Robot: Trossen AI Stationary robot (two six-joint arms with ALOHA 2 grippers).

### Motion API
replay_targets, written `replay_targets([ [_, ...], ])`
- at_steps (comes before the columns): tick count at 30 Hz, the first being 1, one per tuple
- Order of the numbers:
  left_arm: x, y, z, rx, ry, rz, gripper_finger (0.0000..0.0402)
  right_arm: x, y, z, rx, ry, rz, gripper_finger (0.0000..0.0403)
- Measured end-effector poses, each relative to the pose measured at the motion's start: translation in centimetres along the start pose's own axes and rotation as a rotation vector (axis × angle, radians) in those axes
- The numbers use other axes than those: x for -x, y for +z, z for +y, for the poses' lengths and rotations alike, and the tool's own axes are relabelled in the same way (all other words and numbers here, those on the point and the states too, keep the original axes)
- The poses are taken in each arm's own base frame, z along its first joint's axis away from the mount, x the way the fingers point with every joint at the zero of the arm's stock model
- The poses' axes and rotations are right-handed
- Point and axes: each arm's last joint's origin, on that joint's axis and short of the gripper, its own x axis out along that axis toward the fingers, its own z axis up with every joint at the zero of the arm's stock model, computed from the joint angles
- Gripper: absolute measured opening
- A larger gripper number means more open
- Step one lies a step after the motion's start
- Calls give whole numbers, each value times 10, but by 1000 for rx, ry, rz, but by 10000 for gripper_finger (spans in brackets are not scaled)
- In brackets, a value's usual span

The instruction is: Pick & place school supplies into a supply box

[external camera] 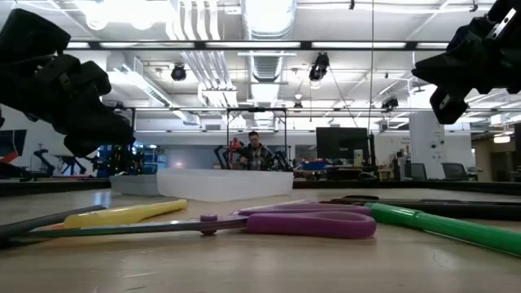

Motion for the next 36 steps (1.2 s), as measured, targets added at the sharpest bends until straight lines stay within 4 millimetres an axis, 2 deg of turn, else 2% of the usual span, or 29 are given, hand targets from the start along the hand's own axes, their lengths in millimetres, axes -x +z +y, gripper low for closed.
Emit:
replay_targets([
  [6, 0, 0, 0, 0, 0, 0, 104, 0, 1, 1, -47, 19, -4, 38],
  [10, 0, 0, 0, 0, 0, 0, 104, 1, 9, 14, -279, 245, 64, 38],
  [13, 0, 0, 0, 0, 0, 0, 104, -1, 4, 17, -265, 354, 190, 38],
  [15, 0, 0, 0, 0, 0, 1, 104, -4, 1, 17, -255, 363, 259, 38],
  [17, 0, 0, 0, 0, 0, 0, 104, -8, 1, 18, -268, 317, 333, 38],
  [20, 0, 0, 0, 0, 0, 0, 104, -18, 0, 16, -298, 98, 495, 38],
  [23, 0, 0, 0, 0, 0, 0, 104, -33, 7, 18, -176, -93, 589, 38],
  [26, 0, 0, 0, 0, 0, 0, 104, -56, 15, 23, -57, -132, 687, 38],
  [30, 0, 0, 0, 0, 0, 0, 104, -88, 11, 24, -57, -177, 904, 38],
  [33, 0, 0, 0, 0, 0, 0, 104, -104, 1, 22, -41, -170, 1102, 38],
  [36, 0, 0, 0, 0, 0, 0, 104, -117, -13, 13, -40, -186, 1211, 38],
])
